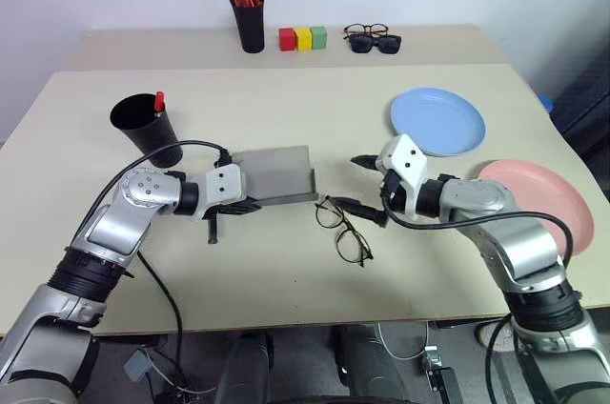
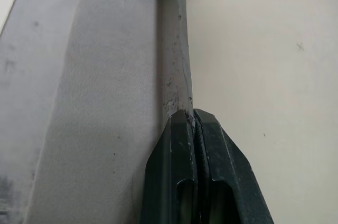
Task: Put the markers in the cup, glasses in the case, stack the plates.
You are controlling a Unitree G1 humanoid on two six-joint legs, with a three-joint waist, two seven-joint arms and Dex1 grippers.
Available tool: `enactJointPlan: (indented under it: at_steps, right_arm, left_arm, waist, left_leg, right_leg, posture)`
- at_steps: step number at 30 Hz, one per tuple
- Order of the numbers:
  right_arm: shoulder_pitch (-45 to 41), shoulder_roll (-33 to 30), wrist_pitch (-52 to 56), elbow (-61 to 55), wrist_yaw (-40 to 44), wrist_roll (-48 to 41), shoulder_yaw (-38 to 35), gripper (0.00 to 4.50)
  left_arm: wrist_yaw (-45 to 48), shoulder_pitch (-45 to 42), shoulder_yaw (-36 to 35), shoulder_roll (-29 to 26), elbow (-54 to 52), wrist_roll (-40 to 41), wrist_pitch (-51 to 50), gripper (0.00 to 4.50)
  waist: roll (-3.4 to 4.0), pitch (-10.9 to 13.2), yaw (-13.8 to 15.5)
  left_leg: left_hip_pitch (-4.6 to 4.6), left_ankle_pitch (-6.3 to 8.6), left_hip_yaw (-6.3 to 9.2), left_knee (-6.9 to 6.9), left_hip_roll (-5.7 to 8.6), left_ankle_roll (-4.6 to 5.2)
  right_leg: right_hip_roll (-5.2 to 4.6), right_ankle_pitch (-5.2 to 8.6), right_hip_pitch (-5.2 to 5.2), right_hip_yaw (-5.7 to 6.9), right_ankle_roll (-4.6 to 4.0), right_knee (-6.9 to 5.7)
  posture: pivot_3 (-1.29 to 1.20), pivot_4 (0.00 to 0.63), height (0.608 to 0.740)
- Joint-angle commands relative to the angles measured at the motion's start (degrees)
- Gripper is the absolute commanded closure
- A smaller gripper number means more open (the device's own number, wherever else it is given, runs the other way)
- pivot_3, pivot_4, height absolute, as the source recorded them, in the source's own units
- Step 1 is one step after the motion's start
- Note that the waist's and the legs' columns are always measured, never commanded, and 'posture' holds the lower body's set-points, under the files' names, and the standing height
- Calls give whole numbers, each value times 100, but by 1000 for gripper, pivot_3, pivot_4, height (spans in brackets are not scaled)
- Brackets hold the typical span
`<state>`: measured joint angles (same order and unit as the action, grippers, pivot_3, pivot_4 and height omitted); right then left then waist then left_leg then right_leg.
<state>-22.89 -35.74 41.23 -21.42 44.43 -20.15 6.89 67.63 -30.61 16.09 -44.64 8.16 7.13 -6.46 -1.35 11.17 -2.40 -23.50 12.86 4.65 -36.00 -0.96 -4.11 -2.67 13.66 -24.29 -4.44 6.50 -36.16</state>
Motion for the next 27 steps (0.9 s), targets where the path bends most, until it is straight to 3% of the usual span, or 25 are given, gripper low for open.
enactJointPlan:
  at_steps: [1, 5, 11, 14, 21, 27]
  right_arm:
    - [101, -214, 431, -381, 0, -199, -147, 0]
    - [198, -277, 905, -521, -85, -358, -177, 0]
    - [198, 161, 2030, -497, -682, -744, -420, 0]
    - [150, 287, 2302, -450, -859, -801, -403, 797]
    - [88, 404, 2655, -314, -1099, -822, -207, 4319]
    - [-39, 286, 2362, -348, -1079, -681, -70, 4439]
  left_arm:
    - [76, -134, -170, 113, 63, 28, 283, 3234]
    - [-65, -192, -313, 268, 147, 46, 305, 1178]
    - [-408, 28, -1026, 458, -329, 545, 180, 1178]
    - [-493, 432, -1270, 321, -752, 641, 65, 1138]
    - [-1062, 1124, -1769, 314, -1539, 830, -491, 1138]
    - [-1374, 1436, -1924, 333, -1787, 805, -659, 1138]
  waist:
    - [0, 0, 0]
    - [0, 0, -13]
    - [0, 0, -13]
    - [1, 0, -25]
    - [2, -1, -2]
    - [2, -1, -17]
  left_leg:
    - [0, 0, 0, 0, 0, 0]
    - [1, 0, 0, 0, 0, 0]
    - [1, 0, 2, -2, -1, 0]
    - [3, 1, 1, 1, -1, 2]
    - [2, 1, 1, -3, -1, 3]
    - [3, 1, 1, -3, -1, 2]
  right_leg:
    - [0, 0, 0, 1, 0, 0]
    - [1, -1, 0, 0, 1, -2]
    - [1, -10, 0, 1, 18, -5]
    - [0, -11, 0, 0, 19, -5]
    - [0, -5, 1, 0, 10, -4]
    - [0, -3, 0, 0, 5, -4]
  posture:
    - [0, 150, 740]
    - [0, 150, 740]
    - [0, 150, 740]
    - [0, 150, 740]
    - [0, 150, 740]
    - [0, 150, 740]
